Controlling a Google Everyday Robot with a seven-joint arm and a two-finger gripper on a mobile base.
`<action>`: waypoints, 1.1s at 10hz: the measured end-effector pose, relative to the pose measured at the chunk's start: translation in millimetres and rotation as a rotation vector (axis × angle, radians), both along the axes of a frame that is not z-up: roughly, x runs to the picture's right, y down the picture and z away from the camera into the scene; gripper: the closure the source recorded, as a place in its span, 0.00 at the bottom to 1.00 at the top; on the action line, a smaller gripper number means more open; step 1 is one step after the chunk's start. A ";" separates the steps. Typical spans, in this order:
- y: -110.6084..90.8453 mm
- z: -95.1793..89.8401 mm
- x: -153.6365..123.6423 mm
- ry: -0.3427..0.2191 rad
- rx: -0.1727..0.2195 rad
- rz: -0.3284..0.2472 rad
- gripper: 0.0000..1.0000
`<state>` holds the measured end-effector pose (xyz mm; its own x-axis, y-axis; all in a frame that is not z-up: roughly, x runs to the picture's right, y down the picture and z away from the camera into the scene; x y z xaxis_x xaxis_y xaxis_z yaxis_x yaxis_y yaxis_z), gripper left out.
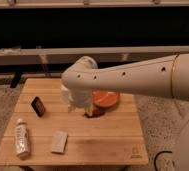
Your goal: Move the arm in a circular motion
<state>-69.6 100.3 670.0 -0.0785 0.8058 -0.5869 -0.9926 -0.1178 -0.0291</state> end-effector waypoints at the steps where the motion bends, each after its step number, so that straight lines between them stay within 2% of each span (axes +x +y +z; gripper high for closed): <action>1: -0.1 -0.8 1.3 0.001 0.001 0.006 0.35; 4: -1.0 -0.8 27.2 0.013 0.003 0.022 0.35; 8: -3.0 -0.8 12.7 0.009 0.007 0.033 0.35; 11: -4.6 -0.5 33.5 0.016 0.010 0.038 0.35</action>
